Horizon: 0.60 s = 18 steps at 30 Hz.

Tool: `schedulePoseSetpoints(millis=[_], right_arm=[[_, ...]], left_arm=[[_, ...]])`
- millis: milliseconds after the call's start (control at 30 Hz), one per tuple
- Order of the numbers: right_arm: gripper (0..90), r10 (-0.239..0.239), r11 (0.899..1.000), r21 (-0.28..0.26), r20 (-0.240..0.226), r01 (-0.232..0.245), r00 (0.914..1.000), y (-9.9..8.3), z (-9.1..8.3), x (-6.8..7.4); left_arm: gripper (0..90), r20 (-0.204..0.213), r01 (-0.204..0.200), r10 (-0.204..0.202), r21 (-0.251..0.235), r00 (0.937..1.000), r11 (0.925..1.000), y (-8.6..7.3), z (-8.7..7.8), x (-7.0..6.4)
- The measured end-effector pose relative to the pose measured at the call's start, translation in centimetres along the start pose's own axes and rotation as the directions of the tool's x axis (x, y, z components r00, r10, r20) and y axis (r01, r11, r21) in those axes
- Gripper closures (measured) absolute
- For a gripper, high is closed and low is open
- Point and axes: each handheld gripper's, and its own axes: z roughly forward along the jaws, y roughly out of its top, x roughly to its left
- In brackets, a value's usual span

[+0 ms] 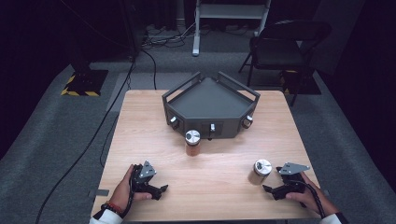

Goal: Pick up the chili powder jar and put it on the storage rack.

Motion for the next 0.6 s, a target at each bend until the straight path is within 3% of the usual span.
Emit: schedulePoseSetpoints(millis=[600], right_arm=[[0.0, -0.002, 1.0, 0.009, -0.001, 0.002, 1.0, 0.21, -0.01, -0.03]], left_arm=[[0.1, -0.005, 0.006, -0.006, 0.002, 1.0, 1.0, -0.09, -0.14, -0.15]])
